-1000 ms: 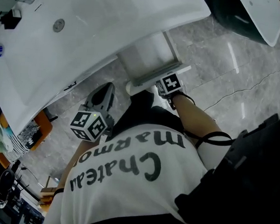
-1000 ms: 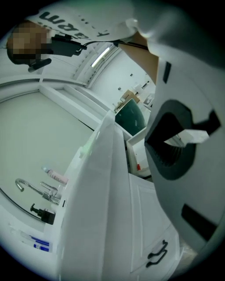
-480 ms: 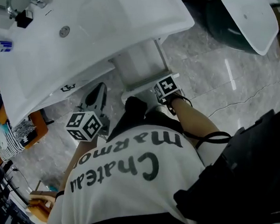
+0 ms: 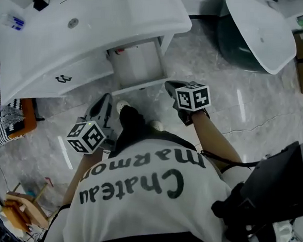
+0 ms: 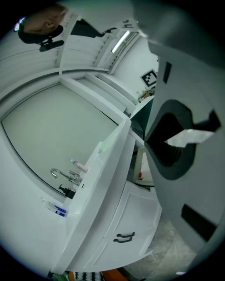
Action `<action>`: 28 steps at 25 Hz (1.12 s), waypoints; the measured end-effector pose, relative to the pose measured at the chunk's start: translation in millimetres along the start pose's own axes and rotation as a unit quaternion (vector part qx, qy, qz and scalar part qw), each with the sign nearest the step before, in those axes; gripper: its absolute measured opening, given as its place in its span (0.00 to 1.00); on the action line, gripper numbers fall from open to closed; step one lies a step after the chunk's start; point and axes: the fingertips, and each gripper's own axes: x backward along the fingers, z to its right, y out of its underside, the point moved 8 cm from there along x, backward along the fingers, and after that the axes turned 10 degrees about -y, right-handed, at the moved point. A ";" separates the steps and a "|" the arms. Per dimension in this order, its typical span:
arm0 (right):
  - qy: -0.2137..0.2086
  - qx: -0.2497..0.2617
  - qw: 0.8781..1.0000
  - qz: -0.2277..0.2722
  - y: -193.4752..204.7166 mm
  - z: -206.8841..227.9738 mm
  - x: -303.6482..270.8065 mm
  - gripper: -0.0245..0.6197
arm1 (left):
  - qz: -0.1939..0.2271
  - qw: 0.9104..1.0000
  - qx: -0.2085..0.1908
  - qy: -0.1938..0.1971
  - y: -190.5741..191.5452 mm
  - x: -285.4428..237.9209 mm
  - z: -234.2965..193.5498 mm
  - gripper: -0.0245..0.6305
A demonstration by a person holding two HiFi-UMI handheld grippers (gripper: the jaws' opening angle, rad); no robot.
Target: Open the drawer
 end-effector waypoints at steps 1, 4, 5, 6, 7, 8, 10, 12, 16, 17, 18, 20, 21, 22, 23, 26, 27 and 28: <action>-0.014 0.009 0.999 0.036 -15.1 -8.2 18.4 0.05 | 0.003 1.000 0.000 0.009 0.9 3.3 9.6 0.03; -0.043 0.054 0.989 0.129 -55.7 -37.1 79.2 0.05 | 0.016 0.999 -0.009 0.036 -1.3 8.8 39.3 0.03; -0.047 0.074 0.984 0.157 -66.5 -46.2 98.0 0.05 | 0.021 0.999 -0.015 0.044 -3.3 9.2 48.3 0.03; -0.047 0.092 0.978 0.181 -74.6 -55.0 114.7 0.05 | 0.025 0.998 -0.022 0.051 -5.7 10.0 56.1 0.03; -0.045 0.109 0.972 0.201 -80.1 -63.0 128.9 0.05 | 0.029 0.998 -0.029 0.057 -8.2 11.7 62.5 0.03; -0.040 0.123 0.968 0.217 -83.4 -69.6 140.6 0.05 | 0.033 0.997 -0.034 0.062 -11.0 14.3 67.6 0.03; -0.030 0.143 0.960 0.237 -86.1 -77.1 156.9 0.05 | 0.045 0.996 -0.042 0.067 -15.8 19.4 74.9 0.03; -0.016 0.157 0.958 0.240 -83.9 -77.0 166.0 0.05 | 0.054 0.995 -0.053 0.064 -16.2 22.7 79.2 0.03; -0.004 0.154 0.960 0.234 -74.1 -75.0 171.3 0.05 | 0.050 0.996 -0.063 0.047 -5.8 30.5 79.1 0.03; -0.005 0.153 0.960 0.234 -73.3 -76.1 170.8 0.05 | 0.050 0.996 -0.064 0.043 -4.0 32.4 77.5 0.03; -0.006 0.154 0.960 0.235 -72.8 -77.3 169.9 0.05 | 0.051 0.996 -0.064 0.038 -2.8 33.9 75.6 0.03; -0.007 0.159 0.959 0.233 -71.2 -79.3 168.5 0.05 | 0.055 0.996 -0.065 0.028 -0.7 36.3 72.0 0.03; -0.006 0.162 0.959 0.231 -70.2 -80.1 168.3 0.05 | 0.057 0.996 -0.064 0.023 0.3 37.6 70.9 0.03; -0.006 0.164 0.959 0.230 -69.4 -80.8 168.3 0.05 | 0.059 0.996 -0.063 0.020 1.3 39.0 70.1 0.03; -0.006 0.165 0.959 0.229 -68.9 -81.7 168.4 0.05 | 0.060 0.996 -0.062 0.017 2.2 40.7 69.4 0.03; -0.007 0.168 0.959 0.229 -69.4 -85.4 168.2 0.05 | 0.061 0.996 -0.059 0.013 5.0 46.5 67.5 0.03; -0.006 0.169 0.959 0.228 -69.4 -86.5 167.8 0.05 | 0.061 0.996 -0.059 0.012 6.1 48.2 66.7 0.03; -0.006 0.171 0.959 0.228 -69.1 -87.4 167.2 0.05 | 0.061 0.996 -0.058 0.011 7.4 49.7 65.7 0.03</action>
